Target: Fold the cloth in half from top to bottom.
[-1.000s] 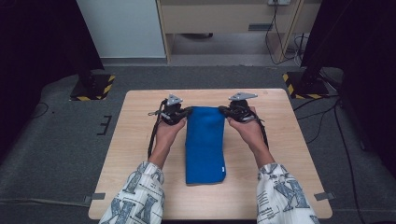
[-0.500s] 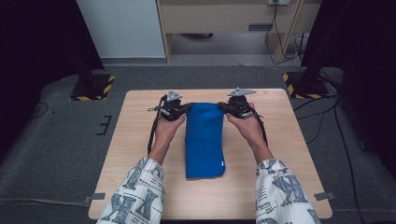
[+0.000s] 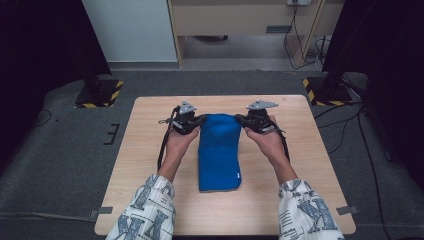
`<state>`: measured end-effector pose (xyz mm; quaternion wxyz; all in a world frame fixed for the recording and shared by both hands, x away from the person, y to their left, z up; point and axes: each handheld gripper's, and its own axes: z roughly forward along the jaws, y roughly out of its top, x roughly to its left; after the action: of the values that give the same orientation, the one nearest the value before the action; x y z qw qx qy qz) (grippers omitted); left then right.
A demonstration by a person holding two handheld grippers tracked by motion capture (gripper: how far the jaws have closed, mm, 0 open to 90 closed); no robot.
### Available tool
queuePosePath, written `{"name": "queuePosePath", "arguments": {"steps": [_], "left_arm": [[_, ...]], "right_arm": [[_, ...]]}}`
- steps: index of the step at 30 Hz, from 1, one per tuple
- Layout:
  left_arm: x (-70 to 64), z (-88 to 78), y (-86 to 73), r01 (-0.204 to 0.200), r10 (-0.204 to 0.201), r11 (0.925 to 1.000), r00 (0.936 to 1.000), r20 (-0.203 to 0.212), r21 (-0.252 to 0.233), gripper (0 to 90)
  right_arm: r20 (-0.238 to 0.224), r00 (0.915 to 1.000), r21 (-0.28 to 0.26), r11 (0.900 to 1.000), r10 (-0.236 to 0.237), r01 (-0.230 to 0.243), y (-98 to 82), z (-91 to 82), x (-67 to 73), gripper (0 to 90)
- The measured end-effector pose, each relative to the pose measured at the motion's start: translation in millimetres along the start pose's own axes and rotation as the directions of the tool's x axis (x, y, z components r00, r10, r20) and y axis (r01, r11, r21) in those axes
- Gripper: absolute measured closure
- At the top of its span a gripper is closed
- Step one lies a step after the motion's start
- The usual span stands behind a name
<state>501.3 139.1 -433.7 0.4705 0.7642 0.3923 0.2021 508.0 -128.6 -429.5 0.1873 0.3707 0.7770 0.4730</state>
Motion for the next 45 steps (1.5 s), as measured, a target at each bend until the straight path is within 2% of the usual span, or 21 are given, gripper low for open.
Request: {"name": "queuePosePath", "arguments": {"steps": [7,13,19,21,30,38,42,45], "left_arm": [[-2.0,-5.9,-9.9,-0.005,0.005,1.0,1.0,0.007,0.006,87.0],[-11.4,-14.6,-21.3,-0.025,0.025,0.9997,0.9996,0.014,0.007,87.0],[-17.1,-22.1,-31.9,-0.019,0.019,0.9998,0.9996,0.019,0.005,87.0],[-19.0,-23.1,-33.4,-0.03,0.029,0.9995,0.9994,0.018,0.013,87.0],[-25.8,-31.4,-40.0,-0.032,0.032,0.9994,0.9989,0.033,0.008,87.0],[-23.2,-39.4,-48.0,-0.024,0.023,0.9997,0.9989,0.04,0.002,86.9],[-20.4,-42.5,-53.1,-0.006,0.006,1.0,0.9988,0.048,-0.003,86.9],[-21.6,-45.4,-55.0,-0.014,0.014,0.9999,0.9989,0.045,-0.002,86.9]], "right_arm": [[-0.011,0.9999,0.005,1.0,-0.013,0.013,-8.5,-1.5,6.3,88.0],[-0.021,0.9996,0.017,1.0,-0.02,0.02,-20.4,-5.7,13.6,88.0],[-0.034,0.9991,0.02,0.999,-0.027,0.027,-32.3,-11.9,22.6,88.0],[-0.034,0.9988,0.025,0.999,-0.036,0.037,-35.8,-12.9,26.6,88.0],[-0.04,0.9988,0.006,1.0,-0.028,0.028,-36.5,-22.2,28.5,88.0],[-0.058,0.9978,0.003,0.999,-0.032,0.033,-37.7,-25.5,37.1,88.0],[-0.067,0.9967,0.009,0.999,-0.045,0.046,-41.5,-24.0,41.7,88.0],[-0.074,0.996,0.014,0.999,-0.05,0.051,-43.9,-22.8,43.8,88.0]]}}
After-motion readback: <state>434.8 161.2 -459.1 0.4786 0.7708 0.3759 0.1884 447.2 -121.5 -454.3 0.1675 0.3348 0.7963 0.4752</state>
